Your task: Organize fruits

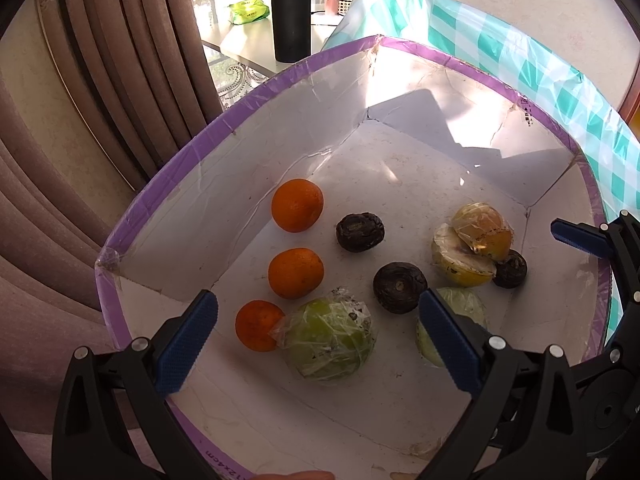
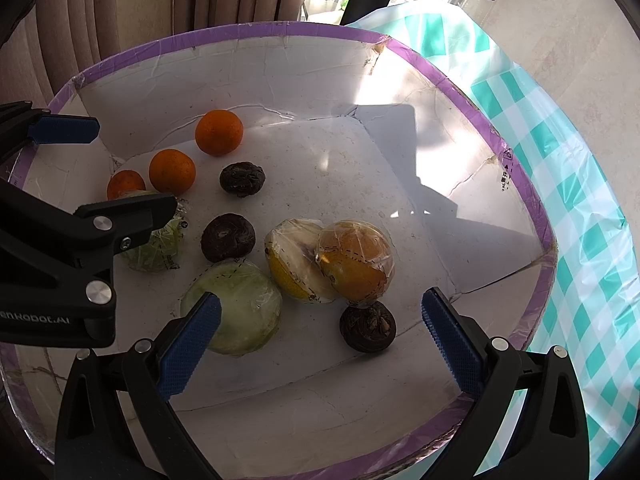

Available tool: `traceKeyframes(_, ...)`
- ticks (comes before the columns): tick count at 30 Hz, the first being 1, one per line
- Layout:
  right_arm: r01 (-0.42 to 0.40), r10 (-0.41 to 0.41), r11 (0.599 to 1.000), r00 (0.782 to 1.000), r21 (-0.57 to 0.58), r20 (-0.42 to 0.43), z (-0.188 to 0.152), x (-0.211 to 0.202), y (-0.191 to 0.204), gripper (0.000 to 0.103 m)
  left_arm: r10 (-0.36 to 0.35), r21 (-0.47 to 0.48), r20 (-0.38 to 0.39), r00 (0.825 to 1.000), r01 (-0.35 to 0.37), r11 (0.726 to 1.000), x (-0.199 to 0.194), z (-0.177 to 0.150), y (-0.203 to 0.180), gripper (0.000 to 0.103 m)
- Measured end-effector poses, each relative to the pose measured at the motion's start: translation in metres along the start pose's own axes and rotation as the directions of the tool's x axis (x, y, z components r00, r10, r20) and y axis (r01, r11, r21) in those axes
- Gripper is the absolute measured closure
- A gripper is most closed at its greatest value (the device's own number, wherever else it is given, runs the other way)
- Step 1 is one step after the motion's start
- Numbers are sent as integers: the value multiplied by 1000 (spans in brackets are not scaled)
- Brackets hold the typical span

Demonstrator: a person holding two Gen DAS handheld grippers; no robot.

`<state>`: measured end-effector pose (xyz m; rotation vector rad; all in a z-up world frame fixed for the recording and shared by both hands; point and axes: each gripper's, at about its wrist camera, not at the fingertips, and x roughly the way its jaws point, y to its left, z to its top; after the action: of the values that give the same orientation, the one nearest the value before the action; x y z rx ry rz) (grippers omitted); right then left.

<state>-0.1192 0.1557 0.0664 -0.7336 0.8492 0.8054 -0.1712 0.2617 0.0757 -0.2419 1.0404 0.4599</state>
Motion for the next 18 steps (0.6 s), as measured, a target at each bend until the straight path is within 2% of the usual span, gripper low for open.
traceKeyframes(18, 1, -1, 1000, 1000, 1, 0, 0, 0, 1, 5, -22, 27, -14, 1000, 22, 999, 3, 4, -2, 2)
